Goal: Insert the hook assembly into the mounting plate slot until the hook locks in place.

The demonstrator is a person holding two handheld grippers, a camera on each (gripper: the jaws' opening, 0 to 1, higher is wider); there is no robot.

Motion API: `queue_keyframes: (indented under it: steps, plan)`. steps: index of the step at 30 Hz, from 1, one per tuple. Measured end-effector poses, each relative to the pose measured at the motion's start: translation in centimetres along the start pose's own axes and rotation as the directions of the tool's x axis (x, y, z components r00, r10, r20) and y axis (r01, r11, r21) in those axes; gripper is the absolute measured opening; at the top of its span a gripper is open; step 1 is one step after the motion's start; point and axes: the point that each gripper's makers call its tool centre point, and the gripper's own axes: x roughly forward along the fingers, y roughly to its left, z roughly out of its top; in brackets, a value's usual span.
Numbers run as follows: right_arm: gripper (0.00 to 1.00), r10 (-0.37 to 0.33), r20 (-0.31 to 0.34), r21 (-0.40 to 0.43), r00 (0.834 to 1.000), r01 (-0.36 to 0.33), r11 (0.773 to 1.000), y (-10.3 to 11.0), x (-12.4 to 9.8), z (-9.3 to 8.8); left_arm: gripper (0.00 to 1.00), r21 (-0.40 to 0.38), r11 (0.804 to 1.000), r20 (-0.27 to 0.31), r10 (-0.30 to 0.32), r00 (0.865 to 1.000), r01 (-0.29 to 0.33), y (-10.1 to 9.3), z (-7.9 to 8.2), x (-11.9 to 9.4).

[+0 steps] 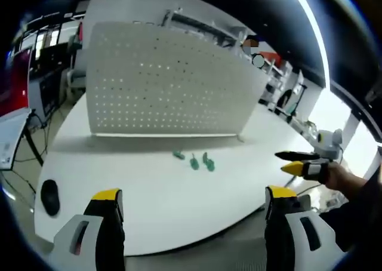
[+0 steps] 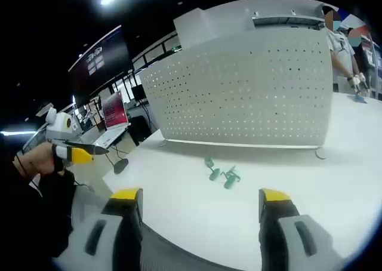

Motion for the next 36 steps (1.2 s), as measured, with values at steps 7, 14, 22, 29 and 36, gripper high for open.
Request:
queue_keyframes:
  steps: [7, 14, 22, 29, 36]
  plan:
    - [0.76, 0.006, -0.010, -0.001, 1.000, -0.006, 1.000, 0.23, 0.13, -0.33, 1.00, -0.002, 1.000, 0.006, 0.007, 1.000, -0.007, 0.18, -0.03, -0.18]
    - [0.76, 0.012, -0.011, -0.001, 1.000, -0.012, 1.000, 0.36, 0.16, -0.41, 1.00, -0.006, 1.000, 0.005, 0.015, 1.000, -0.015, 0.41, -0.18, -0.44]
    - [0.76, 0.007, -0.013, 0.000, 1.000, -0.007, 1.000, 0.16, -0.05, -0.45, 1.00, -0.010, 1.000, 0.015, 0.013, 1.000, -0.013, 0.21, 0.01, -0.49]
    - [0.76, 0.002, -0.016, 0.002, 1.000, -0.002, 1.000, -0.12, -0.19, -0.52, 1.00, -0.012, 1.000, 0.003, 0.015, 1.000, -0.015, 0.25, -0.36, -0.45]
    - [0.75, -0.001, -0.014, 0.002, 1.000, 0.001, 1.000, -0.18, -0.03, -0.41, 1.00, -0.011, 1.000, 0.000, 0.018, 1.000, -0.018, 0.41, -0.38, -0.44]
